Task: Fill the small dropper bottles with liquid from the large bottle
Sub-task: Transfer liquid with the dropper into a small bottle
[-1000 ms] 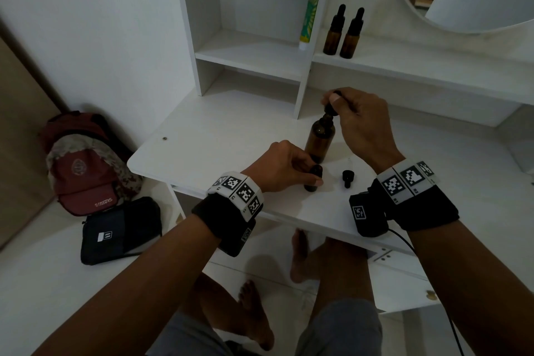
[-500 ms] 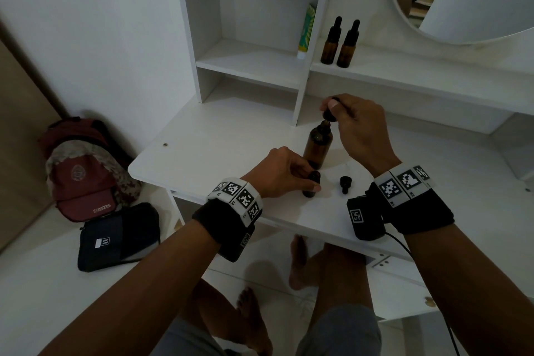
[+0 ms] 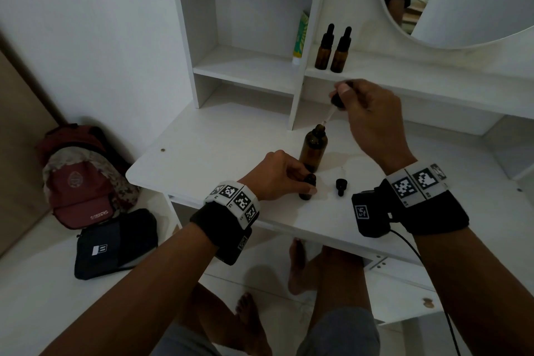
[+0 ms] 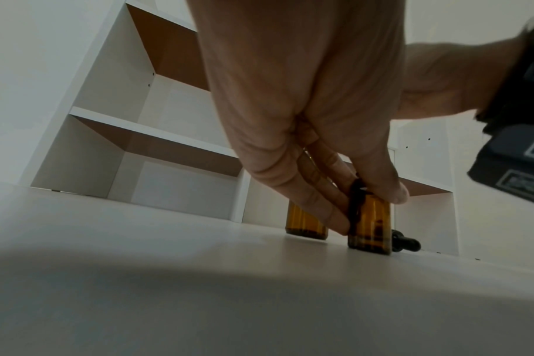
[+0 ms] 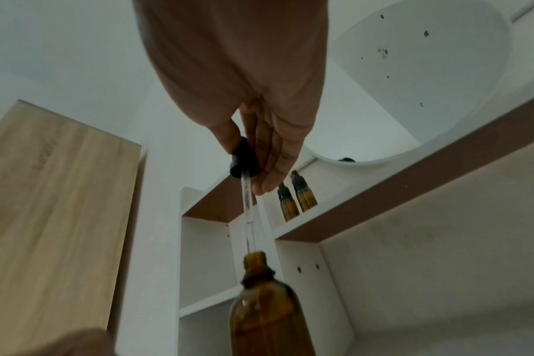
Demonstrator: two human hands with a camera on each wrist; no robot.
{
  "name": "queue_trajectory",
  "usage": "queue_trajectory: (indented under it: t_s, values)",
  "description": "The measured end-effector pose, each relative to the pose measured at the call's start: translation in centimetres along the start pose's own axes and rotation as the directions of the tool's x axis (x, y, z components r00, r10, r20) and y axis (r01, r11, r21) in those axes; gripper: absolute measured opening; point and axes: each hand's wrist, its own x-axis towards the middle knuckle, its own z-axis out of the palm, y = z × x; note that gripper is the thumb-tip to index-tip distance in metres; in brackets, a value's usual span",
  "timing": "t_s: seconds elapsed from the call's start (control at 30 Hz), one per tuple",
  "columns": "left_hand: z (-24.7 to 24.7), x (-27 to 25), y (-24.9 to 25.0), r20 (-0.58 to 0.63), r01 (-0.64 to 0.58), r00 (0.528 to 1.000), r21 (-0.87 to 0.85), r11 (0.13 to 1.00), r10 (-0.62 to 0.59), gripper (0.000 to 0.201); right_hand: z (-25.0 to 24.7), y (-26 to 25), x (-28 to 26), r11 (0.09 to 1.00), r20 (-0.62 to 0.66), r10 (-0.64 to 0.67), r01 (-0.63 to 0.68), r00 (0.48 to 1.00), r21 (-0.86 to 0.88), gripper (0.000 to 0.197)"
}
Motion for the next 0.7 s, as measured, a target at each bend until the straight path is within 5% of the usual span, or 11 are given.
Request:
queue_trajectory:
  t_s: [0.47,0.7]
  values:
    - [0.0,0.2,-0.1,0.006,0.016,1.0,0.014,1.0,-0.016,0.03,-2.3,-1.4,-3.3,0.992,-0.096,-0.109,0.115,0.989,0.052,0.025]
    - [0.1,0.1,0.0,0.005,0.014,1.0,0.005,1.0,-0.014,0.028,-1.6,-1.4,-4.1,0.995,0.049,-0.064,0.06,0.997,0.074,0.021]
